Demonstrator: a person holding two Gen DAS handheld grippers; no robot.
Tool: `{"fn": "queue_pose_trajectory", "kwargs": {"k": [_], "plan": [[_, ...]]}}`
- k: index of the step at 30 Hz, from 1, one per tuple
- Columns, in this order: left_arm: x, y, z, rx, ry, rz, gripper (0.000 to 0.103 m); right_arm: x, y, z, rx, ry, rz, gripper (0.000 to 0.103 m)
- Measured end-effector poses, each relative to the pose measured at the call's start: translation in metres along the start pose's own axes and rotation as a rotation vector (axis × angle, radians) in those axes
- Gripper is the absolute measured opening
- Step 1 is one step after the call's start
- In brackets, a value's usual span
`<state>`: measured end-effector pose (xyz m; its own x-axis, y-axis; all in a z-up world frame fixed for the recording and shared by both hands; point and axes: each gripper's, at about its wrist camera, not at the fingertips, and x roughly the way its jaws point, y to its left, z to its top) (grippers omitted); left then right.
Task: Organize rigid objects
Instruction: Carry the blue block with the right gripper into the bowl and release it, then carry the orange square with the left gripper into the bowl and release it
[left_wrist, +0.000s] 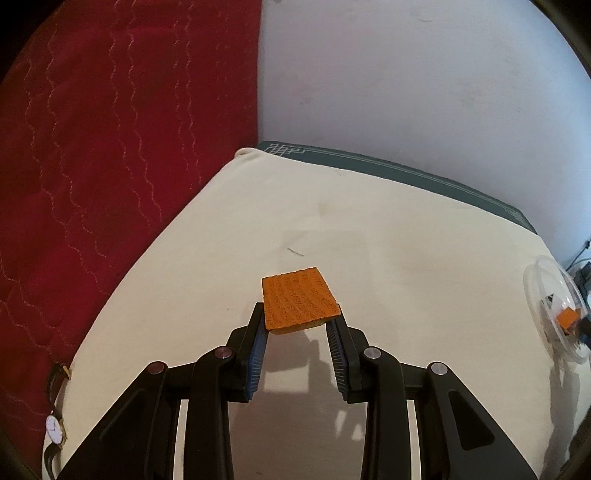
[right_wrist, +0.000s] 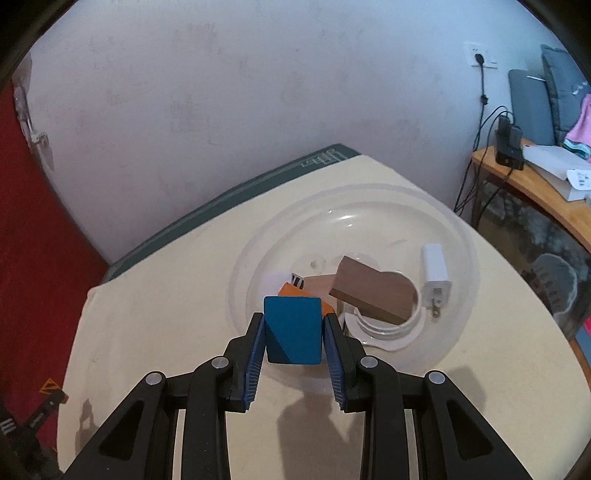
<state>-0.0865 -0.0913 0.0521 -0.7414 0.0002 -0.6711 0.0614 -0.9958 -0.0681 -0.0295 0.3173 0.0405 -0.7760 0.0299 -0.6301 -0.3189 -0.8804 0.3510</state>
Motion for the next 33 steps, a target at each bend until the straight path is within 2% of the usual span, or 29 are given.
{"fn": "queue_pose_trajectory", "kwargs": {"k": [7,10,14,18,22,27,29,33], "plan": [[0.006,-0.016,0.004,0.04,0.006,-0.001,0.033,0.025,-0.005,0.013,-0.012,-0.009,0.002,0.032],[-0.003,-0.027,0.001,0.055,0.0,-0.011,0.033,0.037,-0.008,0.021,-0.027,-0.013,-0.04,0.032],[-0.01,-0.043,0.001,0.083,-0.008,-0.031,0.033,0.052,-0.028,0.03,0.027,0.024,-0.035,0.032],[-0.015,-0.062,-0.001,0.118,-0.007,-0.063,0.033,0.033,-0.032,0.031,0.023,-0.017,-0.021,0.036],[-0.02,-0.089,-0.001,0.151,-0.003,-0.107,0.033,0.011,-0.041,0.031,0.015,-0.063,-0.018,0.054],[-0.028,-0.128,-0.003,0.205,-0.007,-0.169,0.033,-0.013,-0.052,0.029,0.006,-0.115,-0.02,0.057],[-0.03,-0.143,-0.003,0.228,-0.005,-0.195,0.033,-0.021,-0.059,0.028,0.008,-0.13,-0.026,0.061],[-0.033,-0.169,-0.004,0.265,0.004,-0.242,0.033,-0.031,-0.07,0.023,0.012,-0.145,-0.041,0.064]]}}
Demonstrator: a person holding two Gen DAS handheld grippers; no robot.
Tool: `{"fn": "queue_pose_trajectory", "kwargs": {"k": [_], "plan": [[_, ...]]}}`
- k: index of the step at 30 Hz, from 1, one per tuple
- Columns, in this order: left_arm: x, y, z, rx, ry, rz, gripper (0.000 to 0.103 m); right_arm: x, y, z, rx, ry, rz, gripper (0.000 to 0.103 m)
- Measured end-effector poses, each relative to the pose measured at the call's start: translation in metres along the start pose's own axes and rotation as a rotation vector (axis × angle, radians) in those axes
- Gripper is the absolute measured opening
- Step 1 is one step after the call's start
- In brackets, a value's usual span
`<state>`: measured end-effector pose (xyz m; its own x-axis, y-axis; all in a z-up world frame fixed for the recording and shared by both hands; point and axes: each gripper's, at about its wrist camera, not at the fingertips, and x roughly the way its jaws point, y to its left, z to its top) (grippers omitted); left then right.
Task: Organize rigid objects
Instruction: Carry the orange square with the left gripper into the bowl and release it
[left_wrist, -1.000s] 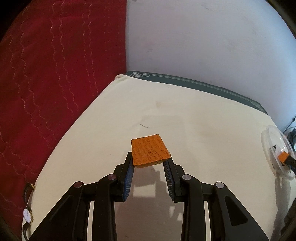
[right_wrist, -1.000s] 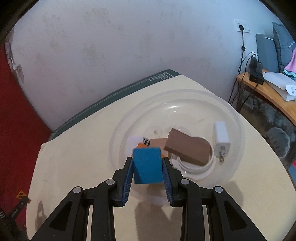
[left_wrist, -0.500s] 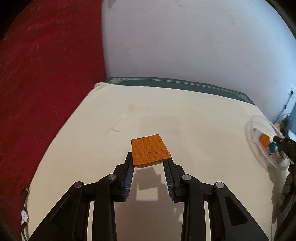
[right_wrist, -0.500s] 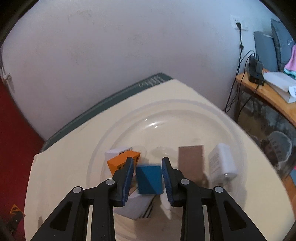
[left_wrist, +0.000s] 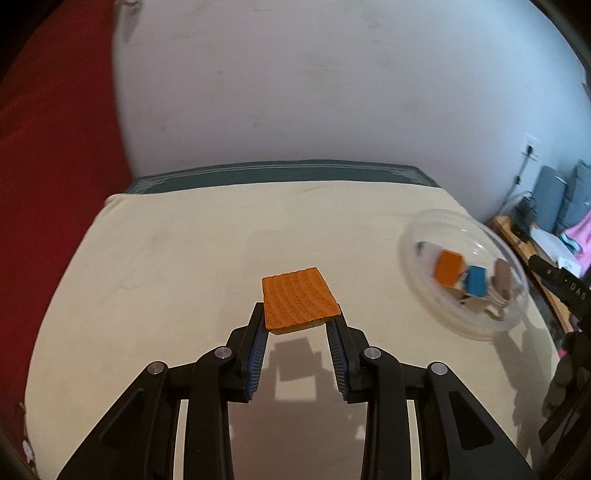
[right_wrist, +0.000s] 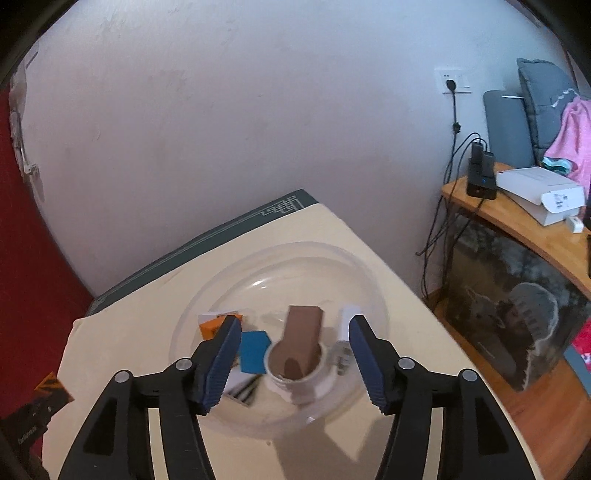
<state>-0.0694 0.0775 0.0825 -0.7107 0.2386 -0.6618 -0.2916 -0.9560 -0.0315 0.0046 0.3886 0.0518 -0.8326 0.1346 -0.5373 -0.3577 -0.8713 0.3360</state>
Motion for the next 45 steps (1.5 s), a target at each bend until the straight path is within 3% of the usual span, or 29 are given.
{"fn": "queue_pose_trajectory", "kwargs": {"k": [8,16,34,37,38,41,45], "plan": [[0.011,-0.048,0.014,0.062,0.026,-0.114,0.033,-0.005,-0.013,-0.014,-0.013,-0.016,-0.073,0.08],[0.029,-0.093,0.028,0.109,0.063,-0.224,0.033,-0.008,-0.024,-0.022,0.01,-0.041,-0.144,0.081],[0.059,-0.167,0.048,0.213,0.072,-0.303,0.033,-0.006,-0.051,-0.027,0.134,-0.041,-0.175,0.083],[0.068,-0.176,0.05,0.22,0.071,-0.333,0.033,-0.006,-0.053,-0.028,0.142,-0.039,-0.171,0.088],[0.071,-0.179,0.05,0.226,0.068,-0.346,0.035,-0.005,-0.053,-0.028,0.144,-0.04,-0.171,0.088],[0.078,-0.182,0.051,0.235,0.079,-0.323,0.061,-0.005,-0.053,-0.028,0.142,-0.036,-0.169,0.088],[0.083,-0.176,0.047,0.23,0.092,-0.288,0.063,-0.004,-0.053,-0.028,0.147,-0.032,-0.166,0.089]]}}
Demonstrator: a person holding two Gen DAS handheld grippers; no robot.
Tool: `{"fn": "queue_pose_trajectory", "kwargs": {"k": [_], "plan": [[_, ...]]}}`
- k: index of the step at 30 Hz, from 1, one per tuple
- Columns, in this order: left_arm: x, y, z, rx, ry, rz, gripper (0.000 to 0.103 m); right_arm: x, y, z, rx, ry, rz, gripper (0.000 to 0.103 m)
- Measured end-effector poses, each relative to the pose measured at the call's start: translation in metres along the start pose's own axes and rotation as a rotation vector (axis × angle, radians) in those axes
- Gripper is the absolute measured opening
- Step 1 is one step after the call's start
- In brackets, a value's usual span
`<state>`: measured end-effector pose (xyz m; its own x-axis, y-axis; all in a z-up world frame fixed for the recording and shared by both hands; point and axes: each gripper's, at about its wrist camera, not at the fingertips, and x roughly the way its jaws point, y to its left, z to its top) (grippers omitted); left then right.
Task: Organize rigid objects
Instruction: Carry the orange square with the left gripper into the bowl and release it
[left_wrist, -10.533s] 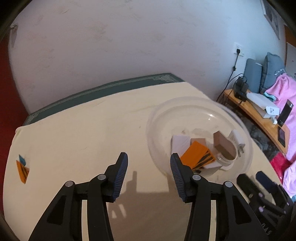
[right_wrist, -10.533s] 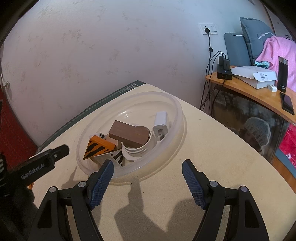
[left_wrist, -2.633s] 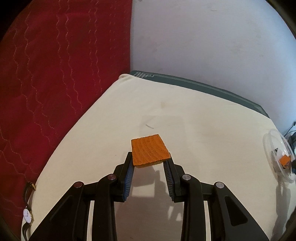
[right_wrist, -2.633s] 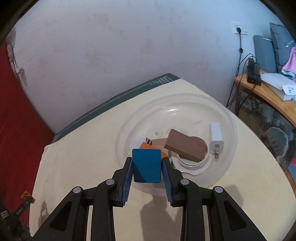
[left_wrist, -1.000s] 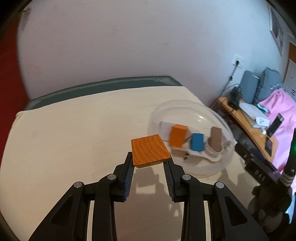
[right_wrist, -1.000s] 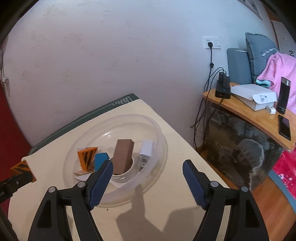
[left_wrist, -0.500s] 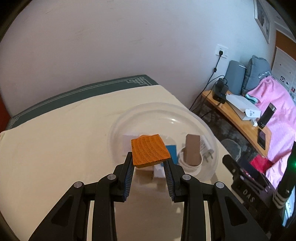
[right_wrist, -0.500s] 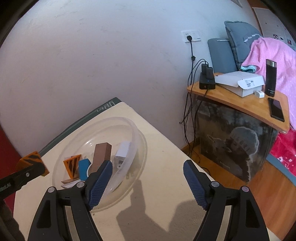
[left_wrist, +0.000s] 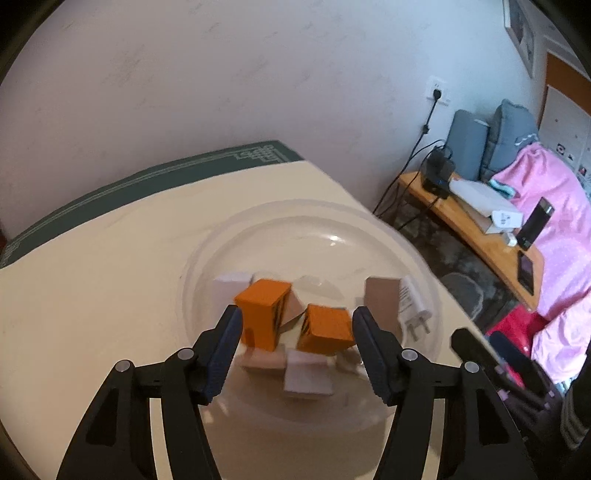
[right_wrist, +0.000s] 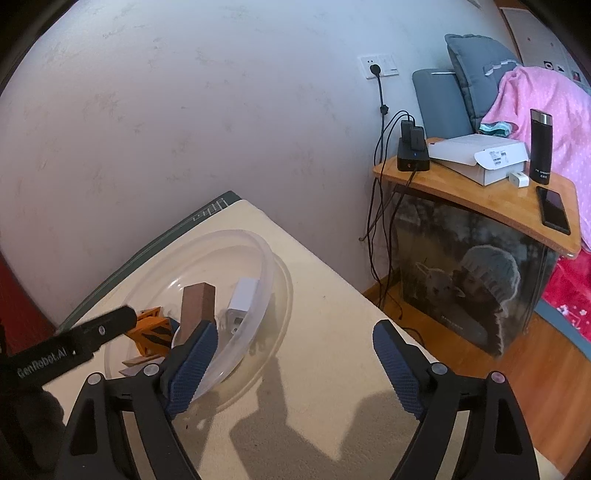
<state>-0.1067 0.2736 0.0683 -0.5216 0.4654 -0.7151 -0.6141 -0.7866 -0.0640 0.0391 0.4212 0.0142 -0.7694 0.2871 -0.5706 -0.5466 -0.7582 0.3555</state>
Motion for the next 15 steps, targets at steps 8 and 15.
{"fn": "queue_pose_trajectory", "kwargs": {"k": [8,15], "plan": [[-0.004,0.0,-0.014,0.038,-0.007,0.075,0.063,0.001,-0.001,0.0,0.008,0.006,0.005,0.092],[-0.009,0.003,-0.02,0.022,-0.004,0.113,0.063,0.003,0.0,0.0,0.007,0.01,0.008,0.093]]}}
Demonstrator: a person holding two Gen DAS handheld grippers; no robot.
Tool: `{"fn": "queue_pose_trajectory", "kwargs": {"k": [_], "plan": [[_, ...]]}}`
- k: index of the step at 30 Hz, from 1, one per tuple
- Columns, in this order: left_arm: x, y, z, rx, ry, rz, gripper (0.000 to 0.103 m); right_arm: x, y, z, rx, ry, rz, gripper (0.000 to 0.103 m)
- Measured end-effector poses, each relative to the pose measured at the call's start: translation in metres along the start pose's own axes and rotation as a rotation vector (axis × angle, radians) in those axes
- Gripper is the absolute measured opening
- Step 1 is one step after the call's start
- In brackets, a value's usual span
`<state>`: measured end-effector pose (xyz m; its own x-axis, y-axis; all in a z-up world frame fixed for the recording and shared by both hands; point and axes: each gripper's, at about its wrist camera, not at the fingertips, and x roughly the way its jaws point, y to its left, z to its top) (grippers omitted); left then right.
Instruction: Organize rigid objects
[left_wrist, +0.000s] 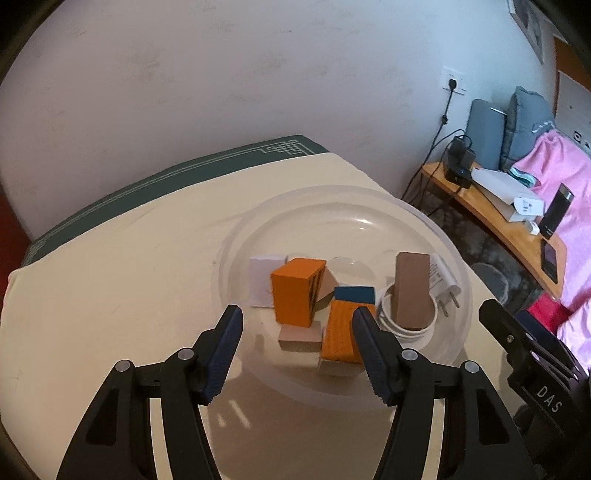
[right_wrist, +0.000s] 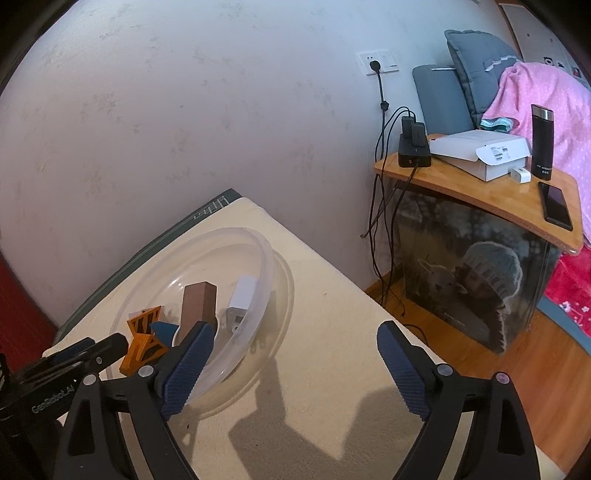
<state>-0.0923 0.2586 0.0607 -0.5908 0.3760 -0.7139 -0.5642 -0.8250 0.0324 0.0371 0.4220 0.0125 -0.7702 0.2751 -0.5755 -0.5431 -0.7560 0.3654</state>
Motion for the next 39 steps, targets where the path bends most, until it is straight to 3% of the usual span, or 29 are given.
{"fn": "queue_pose_trajectory", "kwargs": {"k": [8,25,39], "plan": [[-0.01,0.004,-0.007,-0.007,0.004,0.073,0.068,0.002,0.0,0.0,0.001,0.004,0.008,0.102],[-0.056,-0.005,-0.017,0.038,-0.098,0.216,0.078,0.001,0.003,-0.002,-0.012,0.022,0.012,0.103],[-0.081,-0.008,-0.026,0.038,-0.136,0.257,0.091,-0.006,0.015,-0.01,-0.118,0.068,0.021,0.103]]}}
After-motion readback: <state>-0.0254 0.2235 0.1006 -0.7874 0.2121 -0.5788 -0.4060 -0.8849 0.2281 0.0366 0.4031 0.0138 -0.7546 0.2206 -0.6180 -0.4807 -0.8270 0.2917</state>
